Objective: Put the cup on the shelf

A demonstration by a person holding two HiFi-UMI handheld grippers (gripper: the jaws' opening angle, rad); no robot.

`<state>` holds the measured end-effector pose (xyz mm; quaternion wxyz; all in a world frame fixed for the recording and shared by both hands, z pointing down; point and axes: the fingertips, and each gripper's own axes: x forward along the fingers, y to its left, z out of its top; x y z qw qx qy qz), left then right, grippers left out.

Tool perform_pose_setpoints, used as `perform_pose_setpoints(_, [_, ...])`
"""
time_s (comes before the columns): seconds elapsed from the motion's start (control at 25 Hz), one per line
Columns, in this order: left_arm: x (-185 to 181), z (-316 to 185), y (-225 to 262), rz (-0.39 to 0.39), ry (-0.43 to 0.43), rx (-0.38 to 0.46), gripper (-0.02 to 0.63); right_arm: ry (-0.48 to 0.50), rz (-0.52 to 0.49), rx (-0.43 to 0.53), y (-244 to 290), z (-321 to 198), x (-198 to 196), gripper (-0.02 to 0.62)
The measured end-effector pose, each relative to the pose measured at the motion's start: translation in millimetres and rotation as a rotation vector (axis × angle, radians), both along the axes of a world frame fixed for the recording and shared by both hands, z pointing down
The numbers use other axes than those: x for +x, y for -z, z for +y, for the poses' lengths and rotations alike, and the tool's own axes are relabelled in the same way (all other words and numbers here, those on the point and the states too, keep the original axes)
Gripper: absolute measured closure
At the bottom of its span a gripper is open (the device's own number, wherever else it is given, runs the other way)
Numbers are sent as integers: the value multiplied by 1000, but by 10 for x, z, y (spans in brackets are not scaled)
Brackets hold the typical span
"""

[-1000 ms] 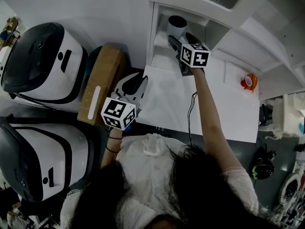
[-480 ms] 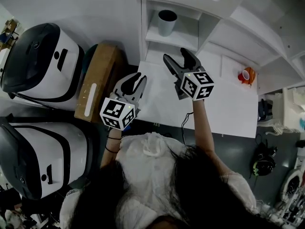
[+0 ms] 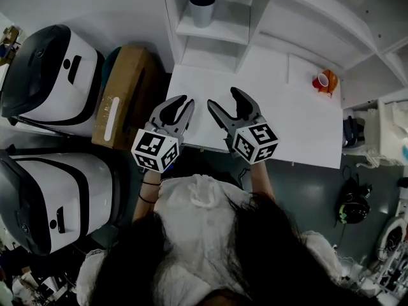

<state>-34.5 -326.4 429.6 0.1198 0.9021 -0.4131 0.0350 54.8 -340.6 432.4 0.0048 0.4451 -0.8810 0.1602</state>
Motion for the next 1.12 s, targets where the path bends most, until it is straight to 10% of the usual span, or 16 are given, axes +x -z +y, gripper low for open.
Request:
perform_pose_setpoints(0.28, [278,461,-217,-37,9,-58,515,35,-20,-17,-121,444,158,273])
perform_pose_setpoints(0.4, [295,632,-297,-53,25,-80,515,15,-32,-11,-164,553,217,407])
perform_pose_setpoints(1.12, [-142,1183,-415,-94,94,-122,515,62,-60,-38,-356,873,-214,442])
